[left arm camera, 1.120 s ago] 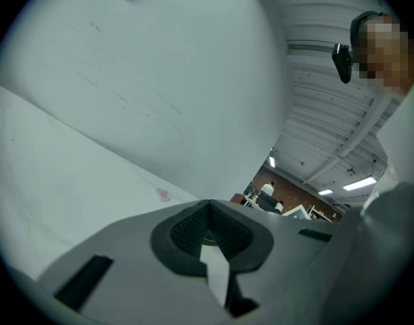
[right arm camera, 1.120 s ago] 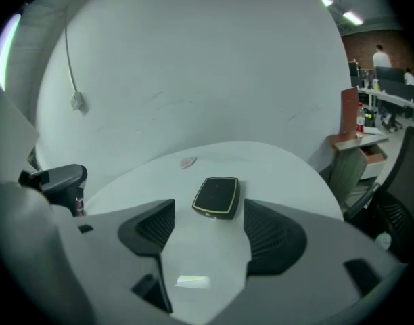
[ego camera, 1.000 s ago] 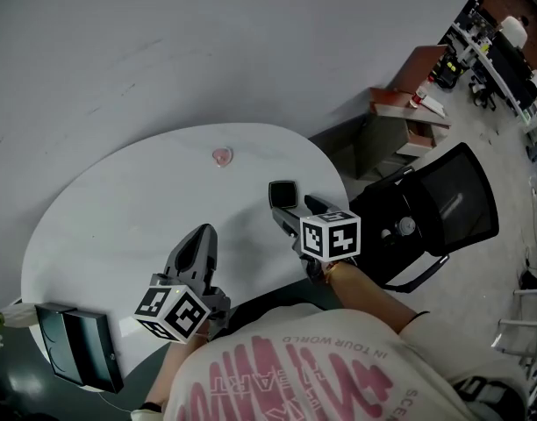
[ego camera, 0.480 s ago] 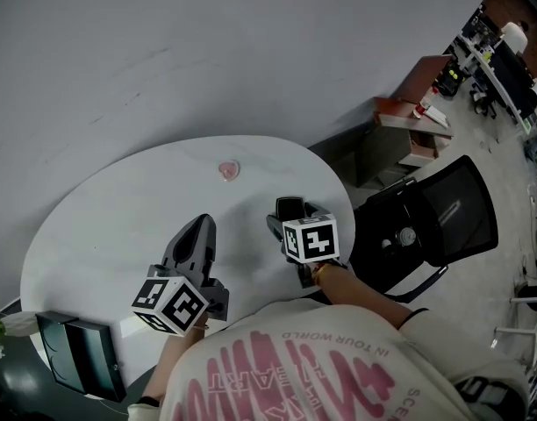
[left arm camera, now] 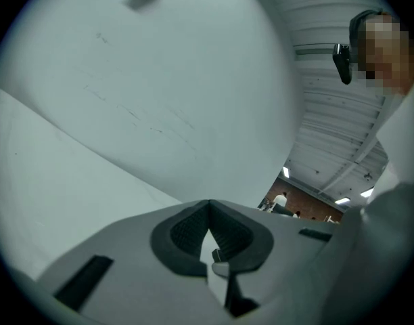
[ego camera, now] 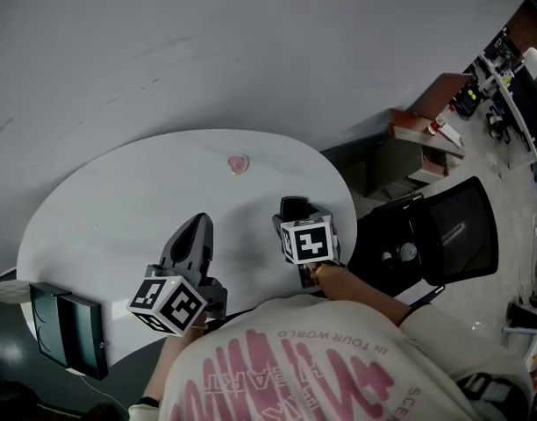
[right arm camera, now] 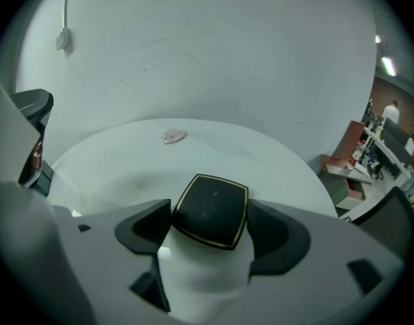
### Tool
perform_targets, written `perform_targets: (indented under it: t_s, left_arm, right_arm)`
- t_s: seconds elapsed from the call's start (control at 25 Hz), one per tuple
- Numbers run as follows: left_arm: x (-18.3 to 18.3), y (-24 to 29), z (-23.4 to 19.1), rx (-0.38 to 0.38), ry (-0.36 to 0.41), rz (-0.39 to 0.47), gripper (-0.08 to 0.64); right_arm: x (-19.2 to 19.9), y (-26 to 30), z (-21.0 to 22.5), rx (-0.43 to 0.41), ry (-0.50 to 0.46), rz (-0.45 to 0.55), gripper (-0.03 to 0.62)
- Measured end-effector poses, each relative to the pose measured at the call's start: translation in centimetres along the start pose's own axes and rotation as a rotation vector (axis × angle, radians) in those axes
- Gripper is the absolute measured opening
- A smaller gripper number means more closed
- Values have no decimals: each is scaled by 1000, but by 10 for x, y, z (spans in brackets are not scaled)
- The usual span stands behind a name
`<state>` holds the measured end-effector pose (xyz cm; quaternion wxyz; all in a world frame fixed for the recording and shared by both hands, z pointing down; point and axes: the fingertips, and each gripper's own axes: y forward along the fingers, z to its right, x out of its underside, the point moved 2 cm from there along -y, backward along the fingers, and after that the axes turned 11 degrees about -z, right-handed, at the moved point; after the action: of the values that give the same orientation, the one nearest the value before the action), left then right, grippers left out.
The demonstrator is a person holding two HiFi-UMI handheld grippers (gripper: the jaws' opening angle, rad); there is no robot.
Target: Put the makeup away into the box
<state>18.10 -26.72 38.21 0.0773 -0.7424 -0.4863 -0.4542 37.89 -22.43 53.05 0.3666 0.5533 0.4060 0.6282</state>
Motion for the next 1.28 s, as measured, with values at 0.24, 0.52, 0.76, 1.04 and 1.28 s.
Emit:
perform_targets:
  t_s: [0.24,0.52,0.76,1.04,1.28]
  left_arm:
    - [7,-23,15,-109,-56,87,2]
    - [41,-46,41,-264,-160,181,2]
    - [77,-77,69,-346,-211,255,2]
    - [137,-138,83,-586,-243,337,2]
    - [176,-198,83,-744,-312,405,2]
  right_arm:
    - [-1,-8,4,-66,-68,-39,342]
    - [-18,-39,-8,-241,-289,12,345]
    - [15,-58,-44,-426,-480,-25,345]
    - [70,-67,-105,-585,-721,-74,345]
    - [114,-75,-166,-678,-877,-127,345]
